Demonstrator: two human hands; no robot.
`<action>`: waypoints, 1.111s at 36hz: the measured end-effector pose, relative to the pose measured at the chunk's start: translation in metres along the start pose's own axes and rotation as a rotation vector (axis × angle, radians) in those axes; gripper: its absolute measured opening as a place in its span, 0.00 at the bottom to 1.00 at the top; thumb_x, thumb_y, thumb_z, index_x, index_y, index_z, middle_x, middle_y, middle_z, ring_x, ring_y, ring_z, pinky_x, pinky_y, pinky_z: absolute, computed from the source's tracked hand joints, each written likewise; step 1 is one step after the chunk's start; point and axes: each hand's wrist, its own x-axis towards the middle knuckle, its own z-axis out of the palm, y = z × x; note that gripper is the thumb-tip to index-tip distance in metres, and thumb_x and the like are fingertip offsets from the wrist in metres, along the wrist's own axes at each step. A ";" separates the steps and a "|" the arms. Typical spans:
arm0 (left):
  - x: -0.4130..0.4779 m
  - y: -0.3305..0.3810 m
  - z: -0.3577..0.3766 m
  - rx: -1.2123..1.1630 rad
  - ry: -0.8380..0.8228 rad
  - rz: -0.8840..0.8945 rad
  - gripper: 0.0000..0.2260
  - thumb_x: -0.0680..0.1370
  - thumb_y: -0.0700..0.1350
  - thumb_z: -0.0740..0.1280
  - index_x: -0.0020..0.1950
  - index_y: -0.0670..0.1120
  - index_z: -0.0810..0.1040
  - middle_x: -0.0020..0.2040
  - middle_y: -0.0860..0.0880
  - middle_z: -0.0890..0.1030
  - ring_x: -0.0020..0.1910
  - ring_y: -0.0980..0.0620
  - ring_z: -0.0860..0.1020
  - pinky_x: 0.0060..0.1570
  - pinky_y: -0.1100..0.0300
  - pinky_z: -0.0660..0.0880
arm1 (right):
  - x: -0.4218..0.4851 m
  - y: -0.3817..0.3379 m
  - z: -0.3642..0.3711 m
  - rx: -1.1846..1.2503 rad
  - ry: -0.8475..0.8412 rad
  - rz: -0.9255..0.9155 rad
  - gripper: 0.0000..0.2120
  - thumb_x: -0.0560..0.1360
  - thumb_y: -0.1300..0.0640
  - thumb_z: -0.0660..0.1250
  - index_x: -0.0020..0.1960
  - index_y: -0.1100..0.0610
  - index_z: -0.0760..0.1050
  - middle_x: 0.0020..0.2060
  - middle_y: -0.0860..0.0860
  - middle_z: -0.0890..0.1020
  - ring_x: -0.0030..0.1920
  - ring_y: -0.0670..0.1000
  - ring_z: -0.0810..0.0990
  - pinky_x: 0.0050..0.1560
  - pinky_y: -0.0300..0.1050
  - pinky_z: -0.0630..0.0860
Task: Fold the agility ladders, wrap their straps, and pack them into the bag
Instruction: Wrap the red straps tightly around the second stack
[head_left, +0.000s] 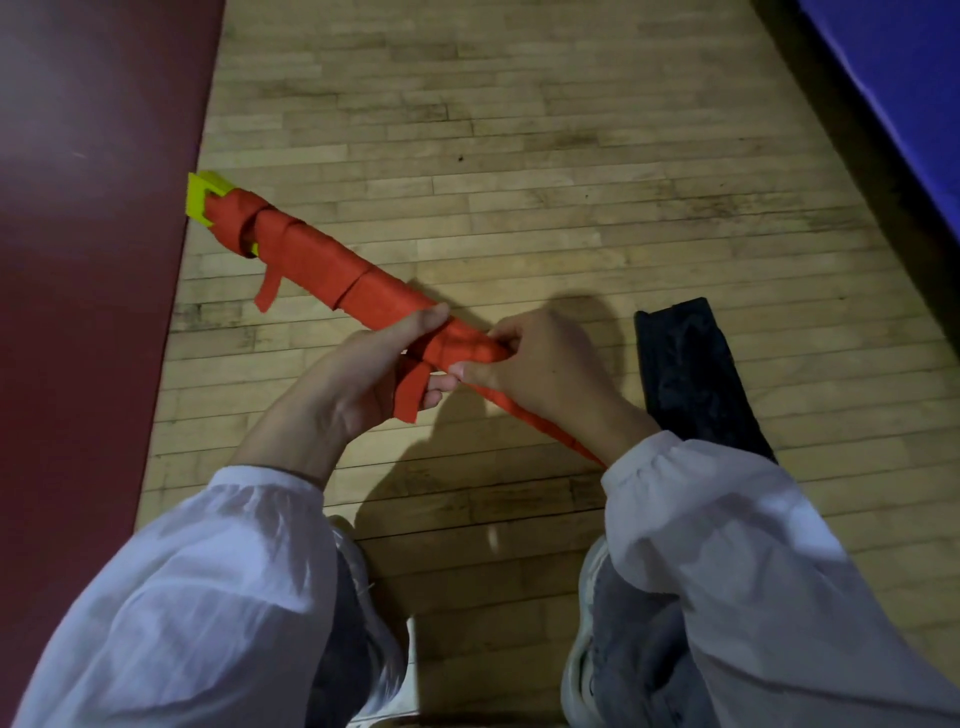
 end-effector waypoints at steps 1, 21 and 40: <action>0.000 -0.001 0.000 0.003 0.003 -0.002 0.14 0.76 0.50 0.69 0.51 0.39 0.78 0.39 0.43 0.81 0.30 0.52 0.80 0.27 0.64 0.76 | 0.000 0.000 0.002 -0.032 0.011 -0.013 0.17 0.68 0.42 0.74 0.50 0.52 0.83 0.42 0.48 0.84 0.43 0.48 0.82 0.48 0.47 0.79; -0.001 0.001 0.001 -0.026 0.026 0.054 0.06 0.77 0.44 0.66 0.50 0.41 0.74 0.38 0.45 0.79 0.27 0.54 0.79 0.24 0.65 0.73 | 0.011 0.012 -0.010 0.522 -0.473 0.273 0.24 0.73 0.40 0.68 0.54 0.60 0.81 0.45 0.56 0.86 0.43 0.52 0.85 0.44 0.44 0.79; 0.001 0.004 -0.005 -0.139 -0.091 -0.071 0.08 0.79 0.42 0.62 0.50 0.39 0.77 0.38 0.43 0.83 0.34 0.50 0.84 0.42 0.60 0.81 | 0.009 0.013 -0.006 0.290 -0.108 0.113 0.19 0.66 0.43 0.77 0.53 0.51 0.78 0.43 0.40 0.78 0.46 0.41 0.78 0.42 0.35 0.72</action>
